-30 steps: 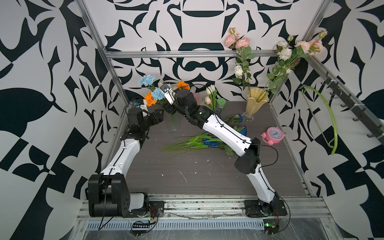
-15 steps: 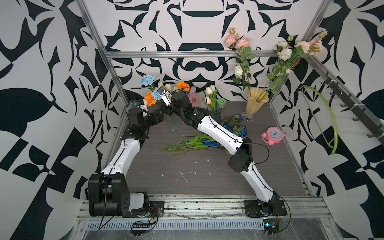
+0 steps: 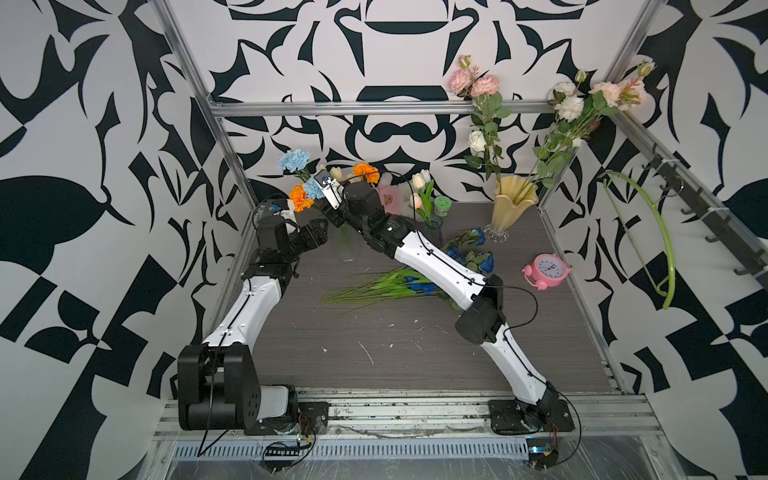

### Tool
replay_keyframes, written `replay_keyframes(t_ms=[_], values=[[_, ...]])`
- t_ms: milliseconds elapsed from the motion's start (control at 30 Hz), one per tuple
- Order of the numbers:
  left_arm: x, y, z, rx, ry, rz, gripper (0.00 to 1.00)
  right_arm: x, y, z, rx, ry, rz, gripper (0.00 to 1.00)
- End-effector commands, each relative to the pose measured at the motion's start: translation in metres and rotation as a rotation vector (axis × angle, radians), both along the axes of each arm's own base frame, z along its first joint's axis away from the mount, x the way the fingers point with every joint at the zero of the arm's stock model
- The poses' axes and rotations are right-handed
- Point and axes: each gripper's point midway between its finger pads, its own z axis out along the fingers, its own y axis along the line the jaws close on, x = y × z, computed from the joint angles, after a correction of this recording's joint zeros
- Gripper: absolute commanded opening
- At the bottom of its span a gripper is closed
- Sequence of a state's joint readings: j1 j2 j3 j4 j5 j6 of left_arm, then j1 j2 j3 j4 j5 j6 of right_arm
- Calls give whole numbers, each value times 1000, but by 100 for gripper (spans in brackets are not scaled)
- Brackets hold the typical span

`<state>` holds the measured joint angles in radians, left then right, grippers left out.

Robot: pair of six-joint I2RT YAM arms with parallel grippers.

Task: Pick out blue flowers from the vase
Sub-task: Pick up the flower from the vase.

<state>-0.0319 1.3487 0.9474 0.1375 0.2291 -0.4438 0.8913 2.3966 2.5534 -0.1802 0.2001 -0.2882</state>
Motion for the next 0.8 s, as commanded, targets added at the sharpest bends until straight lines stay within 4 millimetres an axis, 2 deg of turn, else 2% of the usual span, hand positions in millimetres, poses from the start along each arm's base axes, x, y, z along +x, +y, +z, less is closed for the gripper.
replay_keyframes(t_ms=[0, 200, 400, 533, 767], values=[[3, 0, 6, 11, -28, -11, 80, 0, 3, 26, 77, -59, 28, 58], [4, 1, 6, 18, -29, -9, 79, 4, 8, 18, 88, -57, 31, 54], [4, 1, 5, 20, -29, -11, 79, 4, 6, 21, 104, -67, 23, 36], [6, 0, 3, 16, -27, -10, 79, 0, 2, 30, 114, -81, 21, 23], [8, 0, 1, 7, -24, -10, 79, -12, -8, 56, 140, -115, 27, 14]])
